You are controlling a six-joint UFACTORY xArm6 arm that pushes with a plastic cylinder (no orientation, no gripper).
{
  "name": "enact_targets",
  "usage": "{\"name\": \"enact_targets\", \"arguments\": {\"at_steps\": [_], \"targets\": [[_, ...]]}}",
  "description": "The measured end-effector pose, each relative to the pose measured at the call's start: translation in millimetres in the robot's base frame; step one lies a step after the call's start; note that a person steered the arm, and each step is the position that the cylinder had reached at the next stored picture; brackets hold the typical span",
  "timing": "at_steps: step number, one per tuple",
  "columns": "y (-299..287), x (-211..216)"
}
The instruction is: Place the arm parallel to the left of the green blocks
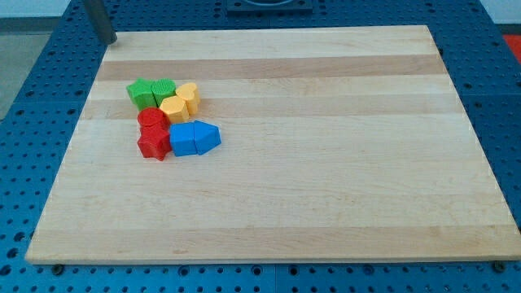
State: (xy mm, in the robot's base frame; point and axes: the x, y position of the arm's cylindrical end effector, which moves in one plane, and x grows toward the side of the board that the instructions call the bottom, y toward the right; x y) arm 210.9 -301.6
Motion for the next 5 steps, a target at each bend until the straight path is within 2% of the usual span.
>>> {"name": "enact_targets", "arguments": {"at_steps": [1,2,3,5], "targets": [[-3,16],[-3,63],[-3,141],[24,154]]}}
